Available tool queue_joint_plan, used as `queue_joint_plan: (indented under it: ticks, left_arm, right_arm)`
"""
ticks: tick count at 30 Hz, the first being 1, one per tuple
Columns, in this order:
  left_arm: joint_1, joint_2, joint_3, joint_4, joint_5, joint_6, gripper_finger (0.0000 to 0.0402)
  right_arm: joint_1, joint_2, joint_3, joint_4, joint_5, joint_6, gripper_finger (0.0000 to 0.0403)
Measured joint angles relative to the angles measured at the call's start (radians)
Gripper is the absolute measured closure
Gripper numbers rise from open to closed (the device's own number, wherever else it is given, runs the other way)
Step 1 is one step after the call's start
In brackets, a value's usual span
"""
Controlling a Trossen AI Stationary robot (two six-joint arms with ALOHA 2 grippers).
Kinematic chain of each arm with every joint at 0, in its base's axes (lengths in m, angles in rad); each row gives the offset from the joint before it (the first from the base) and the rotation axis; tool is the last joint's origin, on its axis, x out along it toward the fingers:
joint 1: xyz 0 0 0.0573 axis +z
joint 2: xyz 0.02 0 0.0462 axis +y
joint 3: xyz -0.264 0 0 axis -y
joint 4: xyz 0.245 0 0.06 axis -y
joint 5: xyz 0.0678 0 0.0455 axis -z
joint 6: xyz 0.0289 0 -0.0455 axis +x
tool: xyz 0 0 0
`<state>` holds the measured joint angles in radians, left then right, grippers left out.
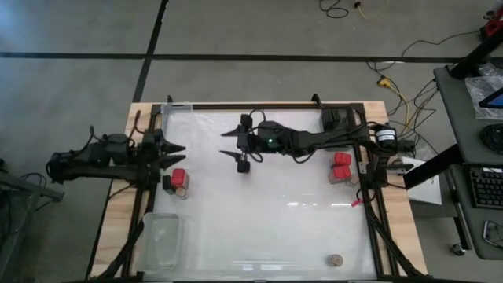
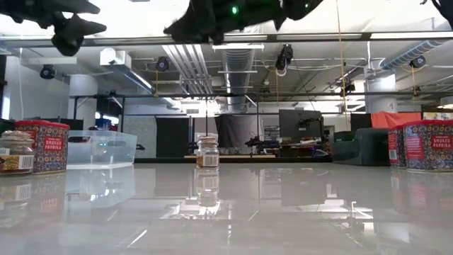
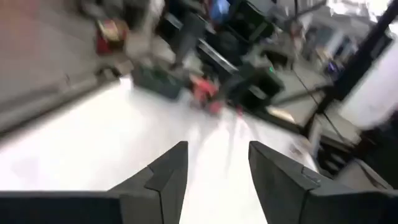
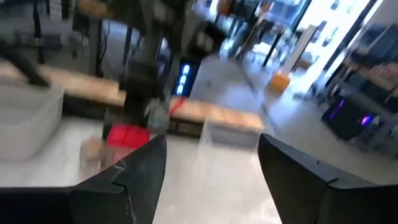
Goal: Sort spices by type
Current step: Put the black seasoning can into the black bin
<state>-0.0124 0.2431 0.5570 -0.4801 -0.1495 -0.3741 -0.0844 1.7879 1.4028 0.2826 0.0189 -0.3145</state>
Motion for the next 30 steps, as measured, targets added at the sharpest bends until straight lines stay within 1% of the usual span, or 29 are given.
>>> queue_joint_plan:
  ticks: [1,4,7,9,12,14,16,18,21,24,27,30]
  left_arm:
    - [0.0,0.016,0.03,-0.045,0.018,-0.025,0.0244]
    - [0.0,0.07,0.139,-0.198,0.02,-0.098,0.0229]
    - [0.0,0.136,0.241,-0.351,0.004,-0.147,0.0205]
    - [0.0,0.183,0.294,-0.434,-0.007,-0.171,0.0184]
    - [0.001,0.248,0.342,-0.549,-0.028,-0.164,0.0148]
    - [0.001,0.294,0.36,-0.616,-0.083,-0.135,0.0123]
    - [0.001,0.334,0.376,-0.659,-0.166,-0.112,0.01]
    - [0.002,0.371,0.384,-0.673,-0.202,-0.086,0.0082]
    - [0.001,0.416,0.385,-0.672,-0.2,-0.06,0.0065]
    - [0.001,0.448,0.385,-0.675,-0.196,-0.055,0.0061]
    - [0.001,0.472,0.385,-0.694,-0.154,-0.07,0.0061]
    - [0.0,0.503,0.385,-0.73,-0.089,-0.12,0.0061]
  right_arm:
    - [0.007,0.006,-0.01,0.005,0.0,0.0,0.0161]
    - [0.042,0.011,-0.048,0.006,-0.001,-0.005,0.0165]
    - [0.089,0.011,-0.085,0.007,0.002,-0.054,0.0165]
    - [0.121,0.011,-0.096,0.002,0.022,-0.077,0.0162]
    - [0.166,0.011,-0.098,-0.011,0.044,-0.079,0.0156]
    - [0.194,0.011,-0.098,-0.043,0.059,-0.079,0.0152]
    - [0.22,0.011,-0.099,-0.075,0.06,-0.079,0.0147]
    - [0.242,0.008,-0.099,-0.106,0.061,-0.089,0.0144]
    - [0.265,-0.009,-0.099,-0.173,0.07,-0.078,0.0139]
    - [0.28,-0.027,-0.099,-0.244,0.104,-0.065,0.0133]
    - [0.289,-0.038,-0.1,-0.28,0.112,-0.064,0.0124]
    - [0.293,-0.041,-0.101,-0.282,0.107,-0.071,0.0112]
